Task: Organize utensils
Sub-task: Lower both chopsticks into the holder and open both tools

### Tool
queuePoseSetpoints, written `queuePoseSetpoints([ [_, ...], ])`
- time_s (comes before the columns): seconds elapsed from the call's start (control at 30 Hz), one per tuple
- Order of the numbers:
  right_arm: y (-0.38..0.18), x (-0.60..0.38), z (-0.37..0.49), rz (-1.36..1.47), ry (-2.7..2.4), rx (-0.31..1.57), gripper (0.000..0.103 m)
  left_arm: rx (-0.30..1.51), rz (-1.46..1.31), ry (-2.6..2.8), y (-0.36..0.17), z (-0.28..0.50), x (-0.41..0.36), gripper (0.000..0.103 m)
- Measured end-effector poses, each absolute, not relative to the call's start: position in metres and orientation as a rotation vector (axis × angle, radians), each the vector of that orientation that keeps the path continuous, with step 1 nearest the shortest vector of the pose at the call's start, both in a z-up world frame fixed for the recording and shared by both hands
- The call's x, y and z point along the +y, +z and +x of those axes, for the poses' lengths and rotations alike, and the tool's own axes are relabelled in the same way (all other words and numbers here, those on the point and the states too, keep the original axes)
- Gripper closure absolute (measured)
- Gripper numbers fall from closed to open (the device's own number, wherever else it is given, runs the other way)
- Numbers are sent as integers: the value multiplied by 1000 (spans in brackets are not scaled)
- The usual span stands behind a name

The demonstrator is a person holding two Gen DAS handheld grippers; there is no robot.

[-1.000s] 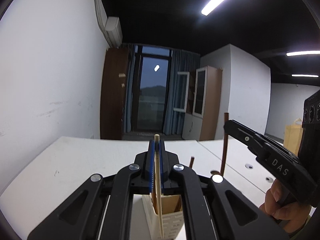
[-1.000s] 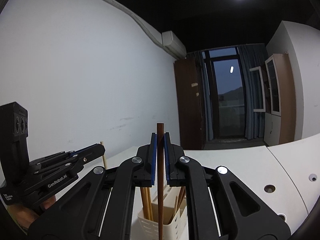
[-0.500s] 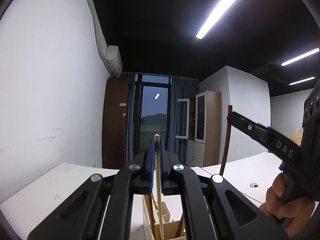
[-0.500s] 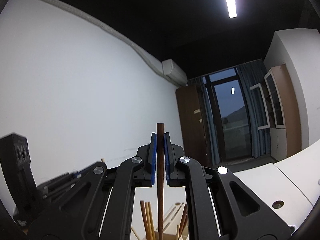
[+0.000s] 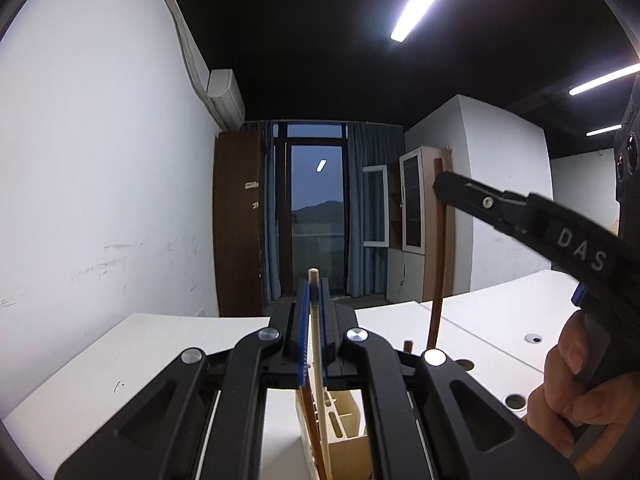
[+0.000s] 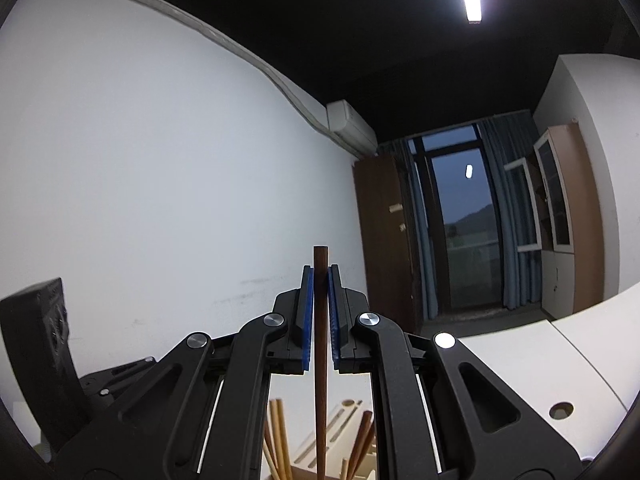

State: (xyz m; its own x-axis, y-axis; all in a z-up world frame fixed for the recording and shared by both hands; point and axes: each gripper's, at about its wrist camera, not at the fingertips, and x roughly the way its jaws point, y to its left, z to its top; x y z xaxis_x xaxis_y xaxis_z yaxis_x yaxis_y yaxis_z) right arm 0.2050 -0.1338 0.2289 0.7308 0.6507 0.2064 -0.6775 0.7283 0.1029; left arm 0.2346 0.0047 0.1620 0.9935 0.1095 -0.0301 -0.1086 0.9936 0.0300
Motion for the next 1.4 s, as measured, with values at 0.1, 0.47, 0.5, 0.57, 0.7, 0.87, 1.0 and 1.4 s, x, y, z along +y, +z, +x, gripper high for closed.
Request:
queuePoseSetpoints([
  [0.1, 223, -131, 209, 165, 737, -123, 97, 51, 12, 107, 160, 237, 9, 99],
  [0.47, 206, -123, 213, 115, 718, -33, 96, 108, -22, 86, 154, 244, 23, 99],
  [0.5, 205, -123, 212, 111, 716, -27, 96, 115, -21, 82, 153, 245, 23, 99],
  [0.57, 204, -122, 212, 103, 711, -10, 96, 132, -22, 73, 152, 248, 24, 99],
  [0.7, 199, -119, 213, 80, 697, 18, 96, 151, -11, 74, 152, 254, 25, 99],
  [0.87, 197, -120, 214, 78, 694, 41, 96, 164, -20, 65, 149, 252, 26, 99],
  [1.0, 197, -119, 215, 63, 691, 62, 95, 197, -19, 69, 147, 254, 25, 99],
  [1.4, 197, -126, 219, 80, 661, 103, 85, 186, -43, 67, 156, 233, 32, 76],
])
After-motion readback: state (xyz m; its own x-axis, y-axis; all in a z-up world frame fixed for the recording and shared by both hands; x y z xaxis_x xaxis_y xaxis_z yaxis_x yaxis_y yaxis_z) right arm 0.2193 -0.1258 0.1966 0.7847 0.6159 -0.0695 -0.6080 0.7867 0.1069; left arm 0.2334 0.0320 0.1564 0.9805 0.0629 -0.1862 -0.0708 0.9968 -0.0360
